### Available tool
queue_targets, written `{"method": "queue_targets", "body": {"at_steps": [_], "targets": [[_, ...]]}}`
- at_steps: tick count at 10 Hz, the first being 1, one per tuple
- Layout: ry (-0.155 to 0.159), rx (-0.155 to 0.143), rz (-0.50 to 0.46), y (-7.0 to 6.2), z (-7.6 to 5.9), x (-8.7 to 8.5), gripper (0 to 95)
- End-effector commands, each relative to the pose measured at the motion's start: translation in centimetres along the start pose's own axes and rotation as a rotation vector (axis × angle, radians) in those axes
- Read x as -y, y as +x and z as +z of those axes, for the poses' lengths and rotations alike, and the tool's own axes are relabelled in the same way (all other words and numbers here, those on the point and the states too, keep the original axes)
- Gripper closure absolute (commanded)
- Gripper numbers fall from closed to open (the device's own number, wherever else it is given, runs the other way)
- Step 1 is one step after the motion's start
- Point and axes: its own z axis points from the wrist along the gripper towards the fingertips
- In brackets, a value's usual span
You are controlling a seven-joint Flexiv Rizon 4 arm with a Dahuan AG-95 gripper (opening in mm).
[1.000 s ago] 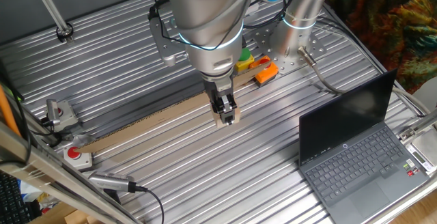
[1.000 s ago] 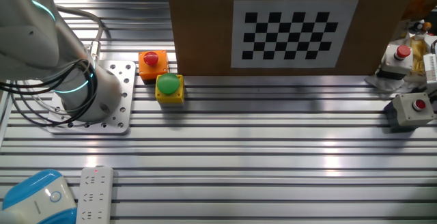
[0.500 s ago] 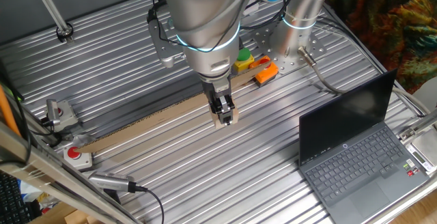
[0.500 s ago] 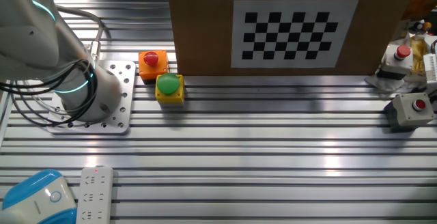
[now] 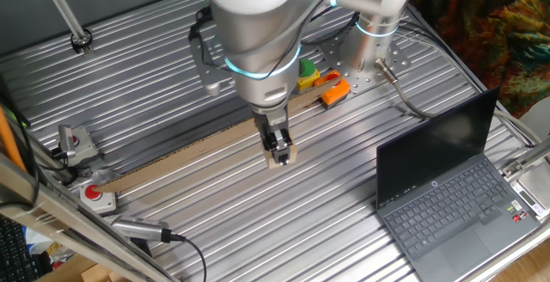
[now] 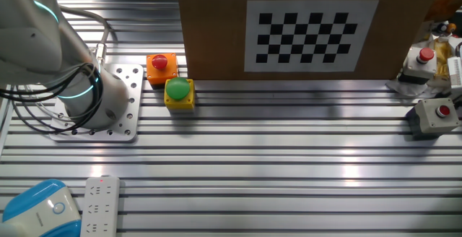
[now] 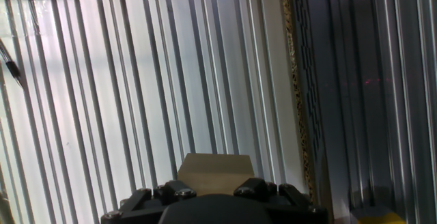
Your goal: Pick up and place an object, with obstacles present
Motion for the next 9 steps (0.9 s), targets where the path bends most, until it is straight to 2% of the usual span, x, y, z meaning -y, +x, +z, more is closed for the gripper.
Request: {"method": "queue_targets", "body": {"at_steps": [1, 2, 7, 9], "targets": [[-0.008, 0.010, 0.000, -0.5, 0.9, 0.1, 95.0], [-0.007, 0.010, -0.001, -0.8, 1.1, 0.1, 95.0], [-0.005, 0.026, -0.005, -2.8, 4.5, 0.1, 95.0], [-0.003, 0.026, -0.003, -3.2, 5.3, 0.0, 95.0]]}}
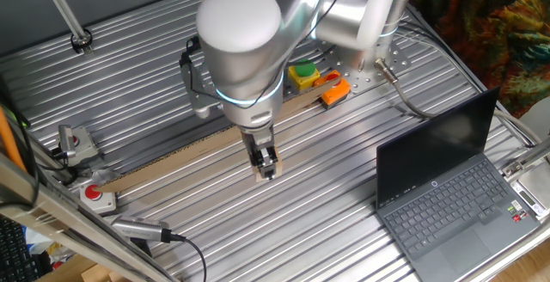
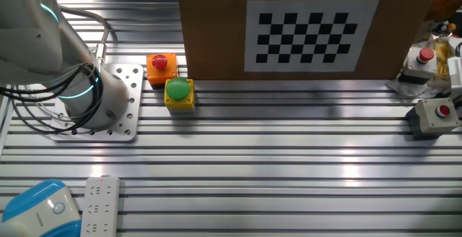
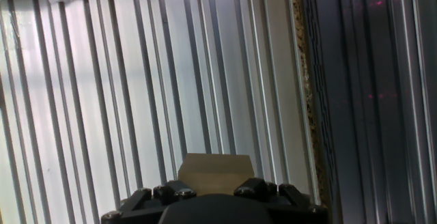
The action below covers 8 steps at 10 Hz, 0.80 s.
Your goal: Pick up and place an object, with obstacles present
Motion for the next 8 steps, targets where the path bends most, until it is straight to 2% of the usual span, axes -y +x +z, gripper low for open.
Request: {"method": "queue_targets", "body": {"at_steps": [1, 4, 8], "targets": [[0.009, -0.002, 0.007, -0.3, 0.6, -0.3, 95.0], [0.019, 0.003, 0.017, -0.9, 1.9, -0.9, 95.0], [0.028, 0.018, 0.017, -1.7, 4.7, -1.0, 95.0]]}}
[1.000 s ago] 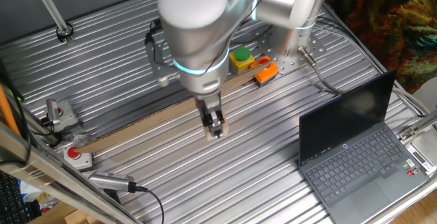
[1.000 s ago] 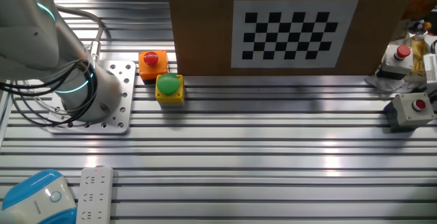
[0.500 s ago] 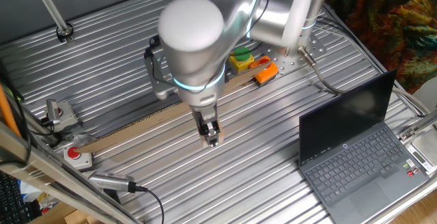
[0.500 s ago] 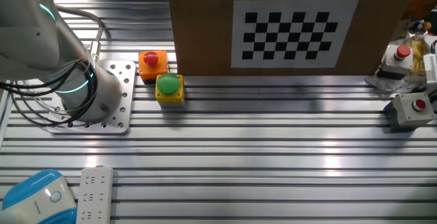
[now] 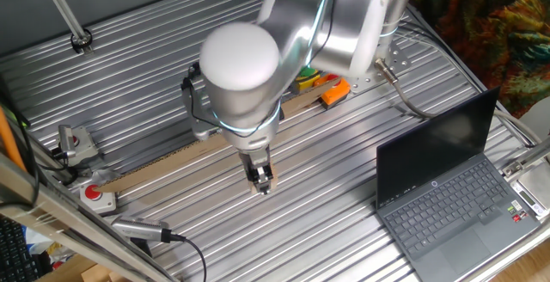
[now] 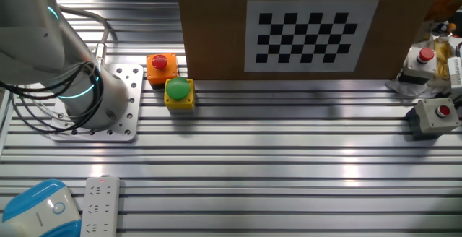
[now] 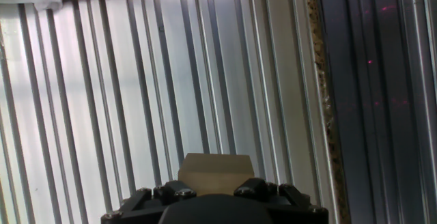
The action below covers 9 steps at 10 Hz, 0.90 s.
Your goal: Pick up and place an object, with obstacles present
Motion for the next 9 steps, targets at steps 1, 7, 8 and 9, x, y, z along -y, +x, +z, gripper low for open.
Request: {"method": "queue_targets", "body": {"at_steps": [1, 7, 8, 9], "targets": [[0.009, 0.002, -0.004, -0.1, 1.1, 0.0, 95.0], [0.037, 0.027, -0.006, -0.7, 4.6, -0.6, 95.0], [0.040, 0.031, -0.008, -0.7, 5.0, -0.7, 95.0], [0.049, 0.033, -0.009, -0.7, 5.5, -0.8, 95.0]]}}
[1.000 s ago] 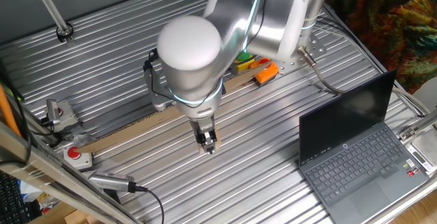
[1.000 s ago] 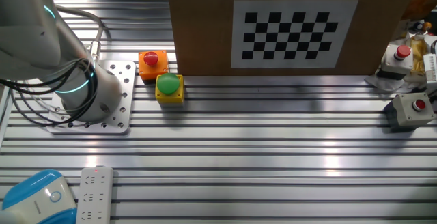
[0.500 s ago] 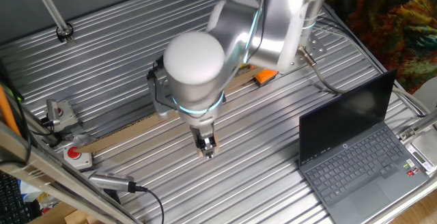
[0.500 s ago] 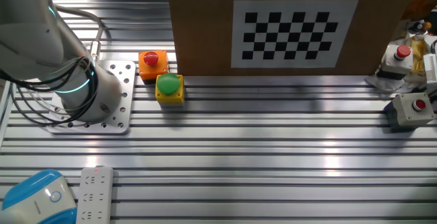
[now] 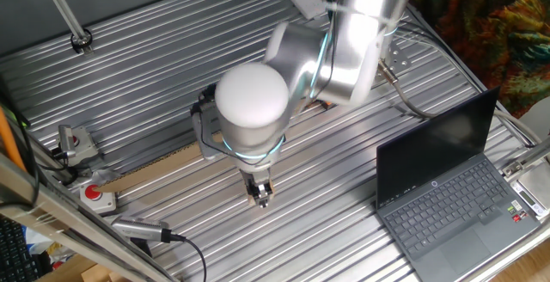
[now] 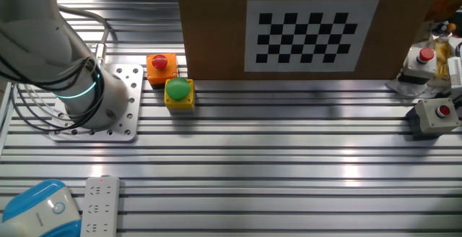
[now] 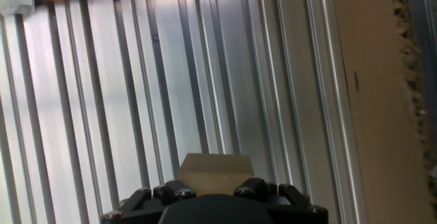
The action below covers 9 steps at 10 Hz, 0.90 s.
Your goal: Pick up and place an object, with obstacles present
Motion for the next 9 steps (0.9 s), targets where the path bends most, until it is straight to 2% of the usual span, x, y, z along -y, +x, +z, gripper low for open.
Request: {"method": "queue_targets", "body": {"at_steps": [1, 3, 6, 9], "targets": [[0.008, 0.004, 0.000, -0.1, 0.4, -0.1, 95.0], [0.008, 0.006, 0.002, -0.1, 0.9, -0.2, 95.0], [0.008, 0.026, -0.008, -0.1, 2.2, -0.3, 95.0], [0.002, 0.030, -0.012, -0.1, 2.4, -0.2, 95.0]]}}
